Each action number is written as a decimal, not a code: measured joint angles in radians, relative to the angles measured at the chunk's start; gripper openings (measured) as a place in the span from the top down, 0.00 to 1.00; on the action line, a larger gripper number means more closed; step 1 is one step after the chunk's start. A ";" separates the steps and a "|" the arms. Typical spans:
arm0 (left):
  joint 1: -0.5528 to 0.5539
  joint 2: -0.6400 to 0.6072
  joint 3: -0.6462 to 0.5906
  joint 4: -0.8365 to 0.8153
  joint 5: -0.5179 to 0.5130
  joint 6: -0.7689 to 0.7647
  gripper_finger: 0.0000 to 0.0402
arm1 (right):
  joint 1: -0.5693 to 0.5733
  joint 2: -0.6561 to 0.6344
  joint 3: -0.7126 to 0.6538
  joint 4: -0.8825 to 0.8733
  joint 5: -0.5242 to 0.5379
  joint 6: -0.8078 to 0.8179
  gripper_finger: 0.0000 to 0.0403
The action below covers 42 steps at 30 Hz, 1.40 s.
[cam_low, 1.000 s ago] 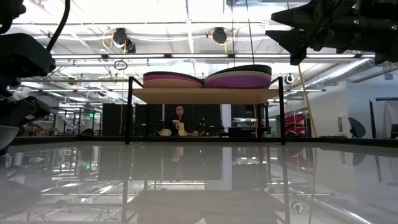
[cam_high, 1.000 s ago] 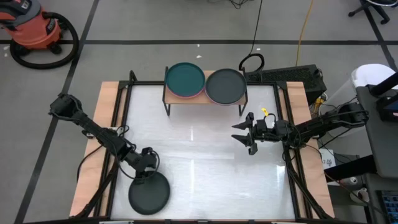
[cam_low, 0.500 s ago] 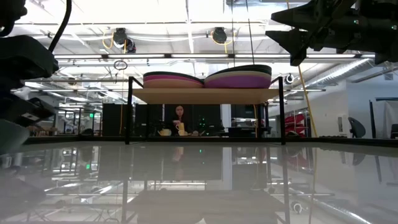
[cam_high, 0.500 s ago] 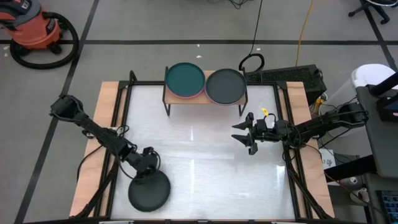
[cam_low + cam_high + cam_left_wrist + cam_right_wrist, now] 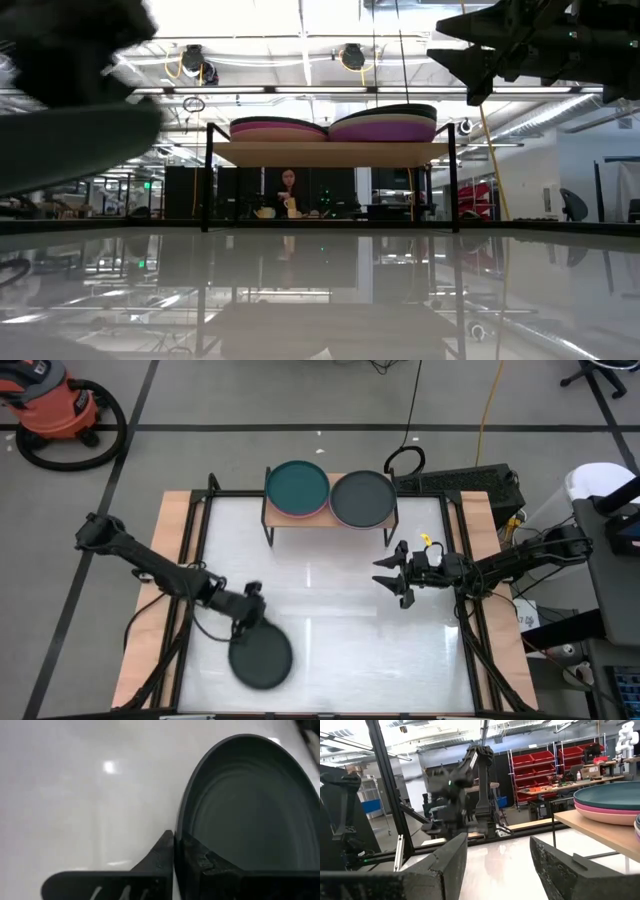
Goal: Place and stack plates onto a shelf
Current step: Stack the black plate on top of the dark green plate on top of the shelf
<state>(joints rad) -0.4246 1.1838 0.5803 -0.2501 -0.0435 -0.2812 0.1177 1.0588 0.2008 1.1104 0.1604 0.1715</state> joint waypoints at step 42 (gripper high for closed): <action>1.315 0.375 0.903 -0.398 0.249 0.167 0.95 | 0.000 0.000 0.000 -0.001 0.074 -0.028 0.51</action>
<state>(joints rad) 0.8900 1.5586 1.4829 -0.6483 0.2055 -0.1143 0.1177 1.0584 0.2008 1.1095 0.2348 0.1438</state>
